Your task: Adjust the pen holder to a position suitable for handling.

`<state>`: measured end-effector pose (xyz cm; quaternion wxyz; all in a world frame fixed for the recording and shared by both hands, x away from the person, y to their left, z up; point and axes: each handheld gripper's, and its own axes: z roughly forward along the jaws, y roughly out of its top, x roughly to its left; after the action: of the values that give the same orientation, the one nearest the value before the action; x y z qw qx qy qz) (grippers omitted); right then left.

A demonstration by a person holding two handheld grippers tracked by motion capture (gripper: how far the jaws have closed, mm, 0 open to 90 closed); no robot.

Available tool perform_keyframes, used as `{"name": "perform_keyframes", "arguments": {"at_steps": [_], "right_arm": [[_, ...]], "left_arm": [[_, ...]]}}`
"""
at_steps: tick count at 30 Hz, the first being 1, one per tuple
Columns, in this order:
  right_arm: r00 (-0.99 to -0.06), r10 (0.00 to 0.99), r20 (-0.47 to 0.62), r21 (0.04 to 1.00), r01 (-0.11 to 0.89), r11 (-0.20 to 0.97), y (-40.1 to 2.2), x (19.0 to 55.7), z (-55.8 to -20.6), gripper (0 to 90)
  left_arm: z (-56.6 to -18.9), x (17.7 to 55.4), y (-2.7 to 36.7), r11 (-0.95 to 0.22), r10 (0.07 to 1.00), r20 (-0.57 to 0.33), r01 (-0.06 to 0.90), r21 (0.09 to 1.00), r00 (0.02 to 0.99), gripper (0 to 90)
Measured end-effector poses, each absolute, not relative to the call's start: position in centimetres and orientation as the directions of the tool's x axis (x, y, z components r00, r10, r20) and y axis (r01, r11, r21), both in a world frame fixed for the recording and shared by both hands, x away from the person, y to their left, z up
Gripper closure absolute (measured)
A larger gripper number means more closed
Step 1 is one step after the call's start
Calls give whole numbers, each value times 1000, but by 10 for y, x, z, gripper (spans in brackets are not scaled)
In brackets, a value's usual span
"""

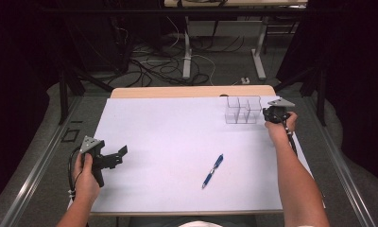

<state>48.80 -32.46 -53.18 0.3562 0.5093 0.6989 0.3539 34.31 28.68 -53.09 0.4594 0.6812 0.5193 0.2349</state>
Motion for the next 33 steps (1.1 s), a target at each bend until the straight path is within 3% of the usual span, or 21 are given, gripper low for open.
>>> {"name": "perform_keyframes", "arguments": {"at_steps": [23,33], "right_arm": [[-340,928,-155,880,379,285,-323,497,-534,900],[-431,886,-170,872,353,339,-292,506,-526,900]], "left_arm": [[-534,344,284,-43,925,-157,506,861,346,2],[-535,344,284,-43,926,-157,507,861,344,2]]}}
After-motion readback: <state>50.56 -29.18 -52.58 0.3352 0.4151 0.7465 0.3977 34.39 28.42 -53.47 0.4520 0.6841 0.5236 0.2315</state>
